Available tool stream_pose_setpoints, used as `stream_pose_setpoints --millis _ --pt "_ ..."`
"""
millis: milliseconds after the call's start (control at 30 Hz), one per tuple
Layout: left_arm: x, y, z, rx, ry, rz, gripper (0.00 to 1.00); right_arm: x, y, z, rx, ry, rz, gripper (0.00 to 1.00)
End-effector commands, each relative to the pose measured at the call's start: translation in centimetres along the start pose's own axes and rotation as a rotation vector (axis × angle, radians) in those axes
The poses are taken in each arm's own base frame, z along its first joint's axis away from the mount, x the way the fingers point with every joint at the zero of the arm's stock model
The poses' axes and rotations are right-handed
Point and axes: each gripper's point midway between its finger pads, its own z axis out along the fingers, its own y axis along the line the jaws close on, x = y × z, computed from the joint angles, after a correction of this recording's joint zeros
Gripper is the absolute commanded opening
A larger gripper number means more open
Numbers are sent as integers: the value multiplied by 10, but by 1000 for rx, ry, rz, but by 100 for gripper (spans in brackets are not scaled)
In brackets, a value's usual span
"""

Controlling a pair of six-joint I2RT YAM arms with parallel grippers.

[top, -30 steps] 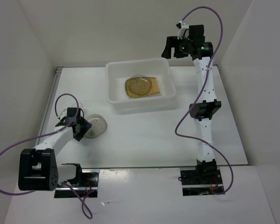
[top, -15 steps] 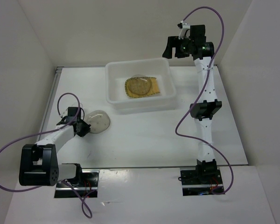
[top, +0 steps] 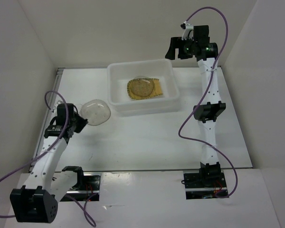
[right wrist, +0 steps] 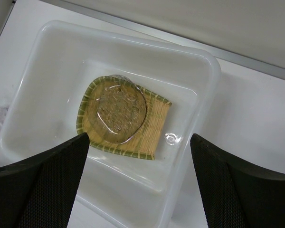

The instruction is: Place the mixed dishes into the plastic bin

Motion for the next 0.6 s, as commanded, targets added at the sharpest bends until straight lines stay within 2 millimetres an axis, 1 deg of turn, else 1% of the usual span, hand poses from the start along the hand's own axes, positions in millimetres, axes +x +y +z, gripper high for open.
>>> stream_pose_setpoints --millis 0,100,133,200,233,267,300,367,400,433,467,500,533,567 --pt "-12 -11 -28 29 -38 -45 0 -12 8 -17 -11 -30 -19 91" --pt "-29 -30 -49 83 -76 -74 0 -10 6 -17 -2 -22 -15 91" --pt "-40 -43 -62 116 -100 -77 0 -10 6 -17 -2 -22 -15 91" --pt "-53 -55 -70 137 -129 -81 0 -10 6 -17 -2 -22 -15 91" --pt "-60 -64 -67 147 -136 -82 0 -13 7 -21 7 -31 -19 91" --pt "-72 -82 -74 188 -155 -84 0 -13 7 -21 7 -31 -19 91" --pt "-76 -93 -60 182 -131 -47 0 -13 7 -21 7 -31 -19 91" --pt "-88 -116 -52 207 -118 -23 0 -17 7 -25 17 -40 -22 91" --pt "-99 -141 -45 244 -115 -4 0 -17 2 -27 25 -42 -18 91" --pt "-102 -155 -42 268 -113 12 0 -17 2 -27 25 -42 -18 91" --pt "-109 -165 -38 280 -122 11 0 -21 4 -31 25 -52 -23 91" --pt "-107 -178 -20 282 -93 23 0 -21 2 -31 36 -52 -22 91" --pt "-115 -198 -24 323 -106 39 0 -21 2 -31 36 -52 -22 91" --pt "-110 -210 -18 335 -83 53 0 -21 -4 -33 54 -55 -18 91"
